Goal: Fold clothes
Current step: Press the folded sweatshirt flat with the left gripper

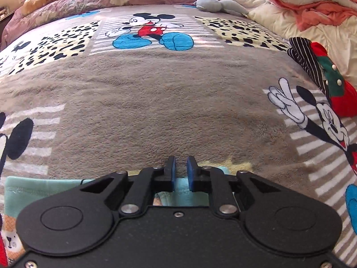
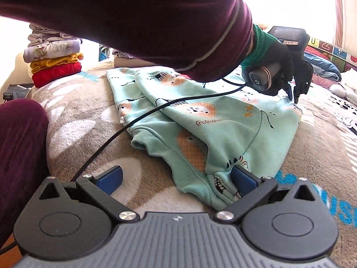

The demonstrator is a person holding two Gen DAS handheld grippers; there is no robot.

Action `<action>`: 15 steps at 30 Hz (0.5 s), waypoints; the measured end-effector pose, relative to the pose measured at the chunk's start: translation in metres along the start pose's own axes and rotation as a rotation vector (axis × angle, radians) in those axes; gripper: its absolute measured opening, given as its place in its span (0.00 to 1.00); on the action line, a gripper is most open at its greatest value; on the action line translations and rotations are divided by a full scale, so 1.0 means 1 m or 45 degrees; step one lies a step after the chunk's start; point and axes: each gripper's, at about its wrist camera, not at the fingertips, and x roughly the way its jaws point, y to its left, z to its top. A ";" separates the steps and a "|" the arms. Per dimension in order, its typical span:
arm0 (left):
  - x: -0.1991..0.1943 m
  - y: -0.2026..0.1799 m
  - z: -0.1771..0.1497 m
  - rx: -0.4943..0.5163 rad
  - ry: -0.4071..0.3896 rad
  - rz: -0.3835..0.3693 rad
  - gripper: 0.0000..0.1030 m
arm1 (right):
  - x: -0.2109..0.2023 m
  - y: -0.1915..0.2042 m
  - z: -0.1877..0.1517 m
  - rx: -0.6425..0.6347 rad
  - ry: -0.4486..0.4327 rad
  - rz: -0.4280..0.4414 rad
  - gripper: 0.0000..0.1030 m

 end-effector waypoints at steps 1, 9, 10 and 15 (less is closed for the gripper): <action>-0.011 0.000 -0.001 -0.004 -0.048 -0.007 0.12 | 0.000 0.001 -0.001 -0.004 0.000 -0.002 1.00; -0.121 0.004 -0.049 0.122 -0.254 0.013 0.13 | 0.005 0.002 0.001 -0.028 -0.004 -0.026 1.00; -0.135 0.006 -0.060 0.126 -0.264 0.020 0.13 | 0.005 0.001 0.001 -0.031 -0.005 -0.030 1.00; -0.204 0.030 -0.122 0.048 -0.321 0.023 0.23 | 0.006 0.004 0.003 -0.059 -0.011 -0.063 1.00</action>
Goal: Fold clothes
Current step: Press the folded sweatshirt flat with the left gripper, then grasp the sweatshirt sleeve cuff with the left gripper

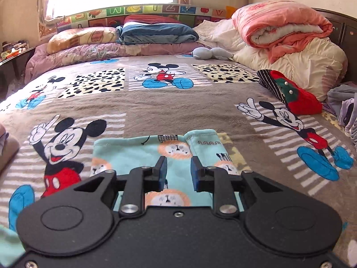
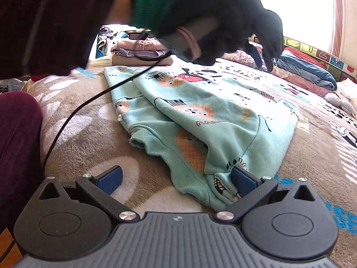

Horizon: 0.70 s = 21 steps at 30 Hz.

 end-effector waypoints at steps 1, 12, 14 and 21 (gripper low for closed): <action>-0.016 0.007 -0.009 -0.041 -0.009 0.008 0.25 | -0.001 0.001 0.000 -0.004 -0.001 -0.007 1.00; -0.137 0.111 -0.093 -0.693 -0.098 0.156 0.45 | -0.018 0.001 0.008 0.001 -0.070 -0.050 0.98; -0.145 0.125 -0.109 -0.798 -0.102 0.136 0.45 | -0.025 0.001 0.011 0.000 -0.109 -0.061 0.98; -0.128 0.145 -0.147 -1.041 -0.100 0.019 0.45 | -0.020 -0.008 0.009 0.035 -0.076 -0.059 0.98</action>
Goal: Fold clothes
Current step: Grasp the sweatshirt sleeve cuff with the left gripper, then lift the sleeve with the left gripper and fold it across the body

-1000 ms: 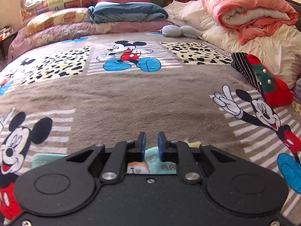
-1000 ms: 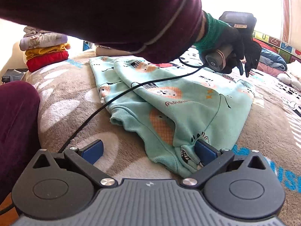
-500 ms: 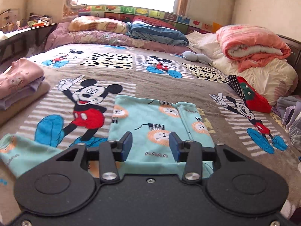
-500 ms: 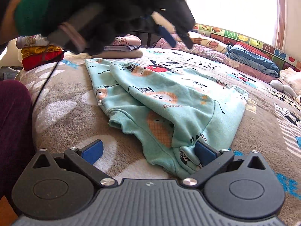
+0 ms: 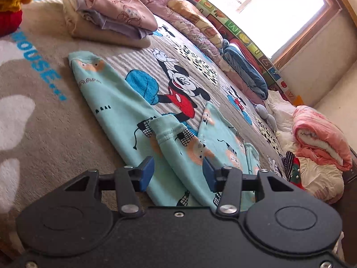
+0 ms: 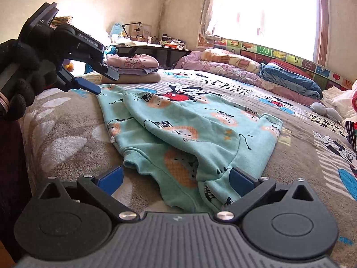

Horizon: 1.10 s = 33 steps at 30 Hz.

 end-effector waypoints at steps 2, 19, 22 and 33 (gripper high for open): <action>0.011 0.005 -0.002 -0.058 0.009 -0.012 0.44 | 0.003 0.000 -0.003 0.002 0.032 0.026 1.00; 0.042 -0.037 0.022 0.034 -0.096 -0.128 0.01 | 0.004 -0.006 -0.008 0.015 0.060 0.100 1.00; 0.045 -0.063 0.028 0.091 -0.105 -0.171 0.01 | 0.000 -0.012 -0.006 0.057 0.028 0.102 0.99; 0.071 -0.138 0.034 0.225 -0.090 -0.275 0.01 | -0.001 -0.025 -0.007 0.153 -0.013 0.118 0.98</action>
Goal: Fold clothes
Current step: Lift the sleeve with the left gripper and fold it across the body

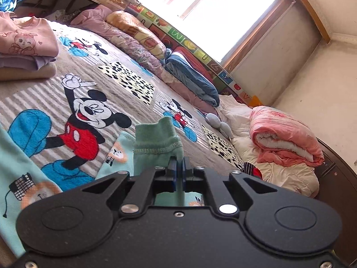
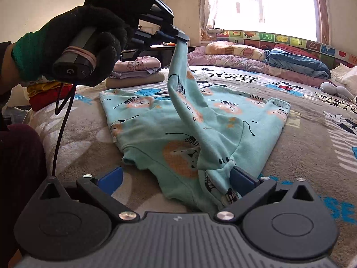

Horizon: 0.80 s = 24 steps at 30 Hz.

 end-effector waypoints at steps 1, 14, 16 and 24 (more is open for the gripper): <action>0.005 -0.006 0.001 0.011 0.005 -0.005 0.01 | 0.000 -0.003 -0.001 0.024 0.001 0.012 0.99; 0.092 -0.062 -0.012 0.221 0.122 0.042 0.01 | -0.004 -0.012 -0.003 0.107 -0.019 0.037 0.98; 0.104 -0.067 -0.018 0.253 0.142 0.055 0.01 | -0.004 -0.013 -0.003 0.112 -0.021 0.038 0.98; 0.148 -0.077 -0.041 0.359 0.221 0.126 0.01 | -0.004 -0.024 -0.004 0.189 -0.032 0.058 0.99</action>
